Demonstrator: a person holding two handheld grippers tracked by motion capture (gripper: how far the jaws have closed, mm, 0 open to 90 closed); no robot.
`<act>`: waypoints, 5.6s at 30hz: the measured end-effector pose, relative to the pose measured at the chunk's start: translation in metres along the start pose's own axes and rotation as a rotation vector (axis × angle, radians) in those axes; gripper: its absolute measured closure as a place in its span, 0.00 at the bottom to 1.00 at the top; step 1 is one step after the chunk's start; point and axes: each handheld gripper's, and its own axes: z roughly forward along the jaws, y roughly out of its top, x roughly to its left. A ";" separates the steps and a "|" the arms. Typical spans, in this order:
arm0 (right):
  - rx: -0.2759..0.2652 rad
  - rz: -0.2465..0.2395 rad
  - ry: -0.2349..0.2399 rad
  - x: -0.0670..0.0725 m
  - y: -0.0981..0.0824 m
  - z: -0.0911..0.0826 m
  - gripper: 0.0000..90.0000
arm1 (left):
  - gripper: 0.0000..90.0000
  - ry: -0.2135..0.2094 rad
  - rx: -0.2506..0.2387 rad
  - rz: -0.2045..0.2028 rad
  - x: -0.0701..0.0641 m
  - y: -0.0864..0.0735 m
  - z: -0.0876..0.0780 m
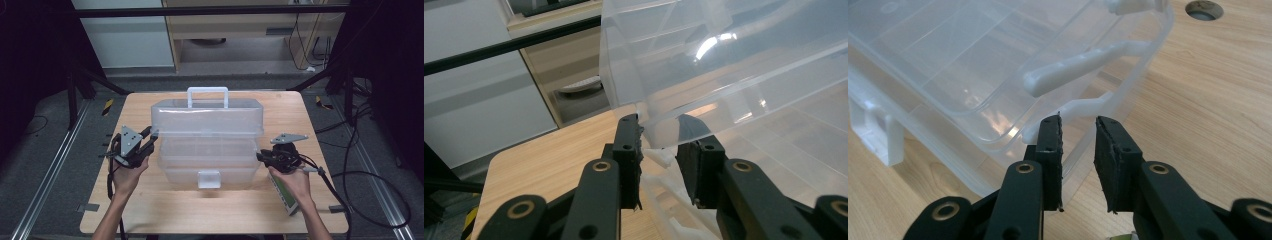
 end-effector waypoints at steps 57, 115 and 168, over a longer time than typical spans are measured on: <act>0.096 0.093 -0.118 0.017 0.012 0.004 0.88 | 0.84 0.068 -0.003 -0.004 0.011 0.037 0.021; 0.097 0.061 -0.125 0.018 0.012 0.004 0.87 | 0.93 0.129 0.056 0.035 0.025 0.068 0.051; 0.104 0.032 -0.145 0.019 0.013 0.007 0.85 | 0.93 0.125 0.100 0.006 0.038 0.090 0.080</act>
